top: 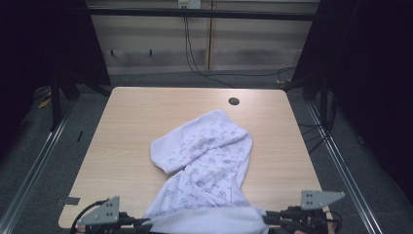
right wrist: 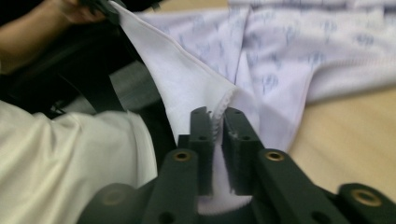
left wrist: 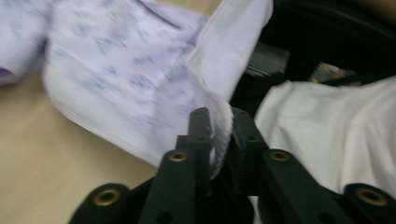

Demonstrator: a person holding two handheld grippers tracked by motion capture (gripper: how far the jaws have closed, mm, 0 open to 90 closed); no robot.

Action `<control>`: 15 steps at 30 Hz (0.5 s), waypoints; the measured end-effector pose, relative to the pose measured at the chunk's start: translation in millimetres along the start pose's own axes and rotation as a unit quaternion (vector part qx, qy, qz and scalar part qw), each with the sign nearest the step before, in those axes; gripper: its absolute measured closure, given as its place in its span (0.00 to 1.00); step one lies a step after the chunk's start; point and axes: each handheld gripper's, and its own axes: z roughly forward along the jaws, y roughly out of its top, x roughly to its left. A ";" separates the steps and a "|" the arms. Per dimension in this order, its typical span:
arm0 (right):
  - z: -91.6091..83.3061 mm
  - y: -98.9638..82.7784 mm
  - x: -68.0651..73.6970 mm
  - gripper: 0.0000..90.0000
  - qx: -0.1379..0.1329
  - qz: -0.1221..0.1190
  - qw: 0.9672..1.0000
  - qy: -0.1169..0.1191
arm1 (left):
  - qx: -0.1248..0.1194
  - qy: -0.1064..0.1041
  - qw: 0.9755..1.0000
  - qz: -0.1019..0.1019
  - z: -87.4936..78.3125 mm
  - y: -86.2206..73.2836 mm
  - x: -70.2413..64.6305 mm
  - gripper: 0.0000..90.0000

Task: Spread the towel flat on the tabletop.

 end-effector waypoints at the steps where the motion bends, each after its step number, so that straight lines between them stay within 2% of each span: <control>1: 0.3 -5.6 3.5 0.82 0.007 0.003 1.000 -0.007 | -0.004 -0.003 1.000 -0.002 -1.1 -2.4 -2.4 0.83; 2: -1.3 -8.8 6.1 0.79 0.014 0.004 1.000 -0.005 | -0.010 -0.010 1.000 -0.004 -3.0 -3.5 -3.0 0.78; 4: -7.9 -9.1 5.3 0.73 -0.003 0.015 1.000 -0.013 | -0.037 -0.015 0.999 -0.009 -9.4 -2.6 3.3 0.74; 5: -9.7 -7.1 1.0 0.74 -0.012 0.021 1.000 -0.013 | -0.048 -0.013 0.999 -0.017 -10.6 -1.5 7.1 0.72; 6: -9.5 -5.1 -2.6 0.73 -0.017 0.024 0.999 -0.016 | -0.069 -0.005 0.997 -0.027 -11.9 0.8 14.7 0.70; 7: -9.5 -5.1 -2.6 0.73 -0.017 0.024 0.999 -0.016 | -0.069 -0.005 0.997 -0.027 -11.9 0.8 14.7 0.69; 8: -5.9 -0.5 -10.1 0.71 -0.017 0.028 0.999 -0.034 | -0.082 0.001 0.996 -0.038 -11.0 4.4 27.8 0.69; 9: 4.1 6.5 -23.6 0.70 -0.011 0.037 0.998 -0.046 | -0.078 0.019 0.996 -0.045 -7.5 7.5 36.5 0.69; 11: 21.7 15.5 -37.8 0.67 0.005 0.040 0.997 -0.064 | -0.068 0.045 0.994 -0.071 4.8 13.2 58.0 0.70; 12: 31.5 20.6 -44.8 0.67 0.011 0.045 0.997 -0.067 | -0.041 0.068 0.993 -0.089 23.4 18.9 82.6 0.70; 13: 31.5 20.6 -44.8 0.67 0.011 0.045 0.997 -0.067 | -0.041 0.068 0.993 -0.089 23.4 18.9 82.6 0.69; 14: 50.9 31.5 -56.0 0.66 0.028 0.038 0.996 -0.077 | -0.025 0.077 0.992 -0.092 34.2 21.3 94.2 0.69; 15: 60.3 36.6 -60.9 0.65 0.039 0.034 0.995 -0.087 | -0.003 0.089 0.991 -0.097 44.8 23.4 105.5 0.68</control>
